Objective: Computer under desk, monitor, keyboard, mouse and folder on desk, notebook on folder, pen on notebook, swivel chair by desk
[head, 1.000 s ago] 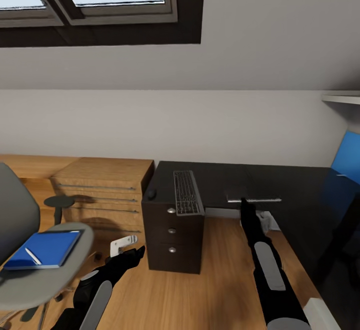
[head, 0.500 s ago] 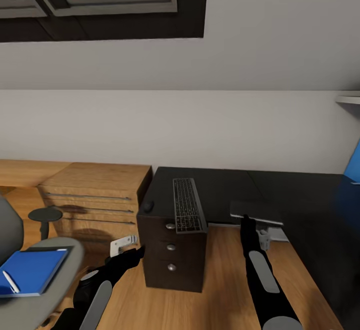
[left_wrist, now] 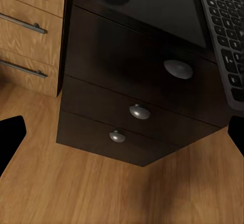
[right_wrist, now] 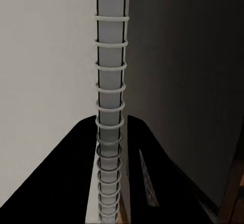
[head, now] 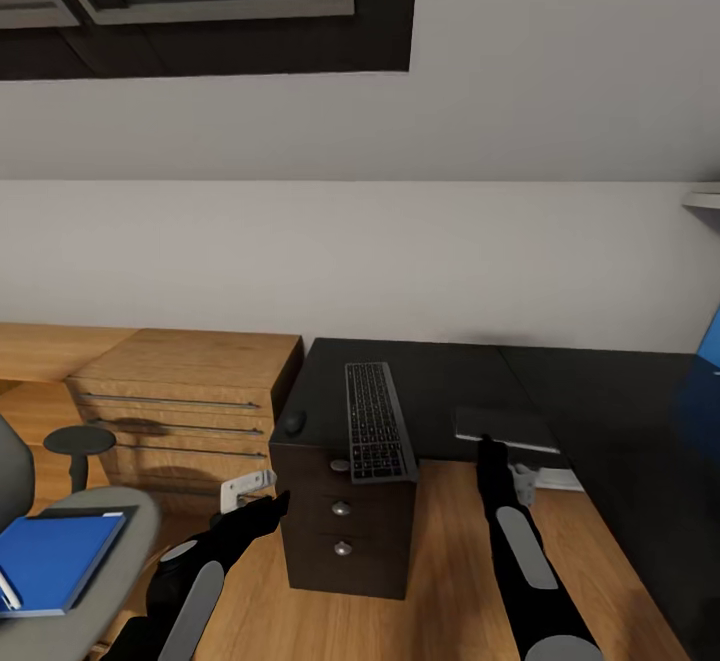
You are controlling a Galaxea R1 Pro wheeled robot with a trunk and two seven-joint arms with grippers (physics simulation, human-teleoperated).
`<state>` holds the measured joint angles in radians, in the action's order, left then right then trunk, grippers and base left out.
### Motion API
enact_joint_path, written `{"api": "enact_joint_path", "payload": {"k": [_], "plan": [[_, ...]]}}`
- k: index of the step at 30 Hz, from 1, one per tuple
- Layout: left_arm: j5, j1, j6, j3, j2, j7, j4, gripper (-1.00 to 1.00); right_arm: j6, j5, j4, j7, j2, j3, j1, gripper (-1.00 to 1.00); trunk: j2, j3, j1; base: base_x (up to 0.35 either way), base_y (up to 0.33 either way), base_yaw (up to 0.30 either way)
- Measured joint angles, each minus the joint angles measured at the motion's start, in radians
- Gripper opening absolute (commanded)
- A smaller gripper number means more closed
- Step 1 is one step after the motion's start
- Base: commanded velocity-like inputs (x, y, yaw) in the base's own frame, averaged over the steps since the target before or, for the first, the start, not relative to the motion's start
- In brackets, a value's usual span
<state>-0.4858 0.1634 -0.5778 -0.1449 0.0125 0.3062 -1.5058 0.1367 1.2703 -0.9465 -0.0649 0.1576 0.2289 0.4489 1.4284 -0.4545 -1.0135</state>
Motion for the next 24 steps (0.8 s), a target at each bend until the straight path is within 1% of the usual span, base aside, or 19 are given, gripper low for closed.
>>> {"api": "enact_joint_path", "payload": {"k": [2,7,9,12,14,16,24], "plan": [[0.0,0.0,0.001,0.0,0.001,0.0,-0.009,1.0,-0.032,0.0,0.0,-0.002,-0.002,0.001,0.0,-1.0,0.007,-0.003,-0.004,0.003,0.0,0.0],[-0.001,0.0,0.002,0.0,0.001,0.001,-0.014,1.0,-0.049,-0.001,0.0,-0.003,-0.004,0.001,0.0,-1.0,0.042,-0.019,-0.023,0.001,0.0,0.0],[-0.002,0.0,0.0,0.002,0.007,-0.001,-0.003,1.0,-0.06,-0.006,-0.01,0.008,0.002,-0.006,-0.003,-1.0,0.042,-0.019,-0.023,0.0,0.0,0.0],[-0.002,0.0,0.0,0.002,0.007,0.0,0.014,1.0,-0.075,-0.006,-0.01,0.013,0.003,-0.006,-0.003,-1.0,0.042,-0.019,-0.023,0.0,0.0,0.0],[-0.001,0.0,-0.001,0.003,0.009,0.002,0.025,1.0,-0.072,-0.007,-0.009,0.01,0.004,-0.006,-0.003,-1.0,0.042,-0.019,-0.023,0.0,0.0,0.0],[-0.003,0.0,0.0,0.003,0.003,0.003,0.036,1.0,-0.074,-0.007,-0.008,0.01,0.001,-0.007,-0.003,-1.0,0.042,-0.019,-0.023,0.0,0.0,0.0],[-0.003,0.0,0.001,0.003,0.0,0.004,0.049,1.0,-0.078,-0.006,-0.008,0.009,-0.002,-0.008,-0.003,-1.0,0.042,-0.019,-0.023,0.026,0.0,0.0]]}}
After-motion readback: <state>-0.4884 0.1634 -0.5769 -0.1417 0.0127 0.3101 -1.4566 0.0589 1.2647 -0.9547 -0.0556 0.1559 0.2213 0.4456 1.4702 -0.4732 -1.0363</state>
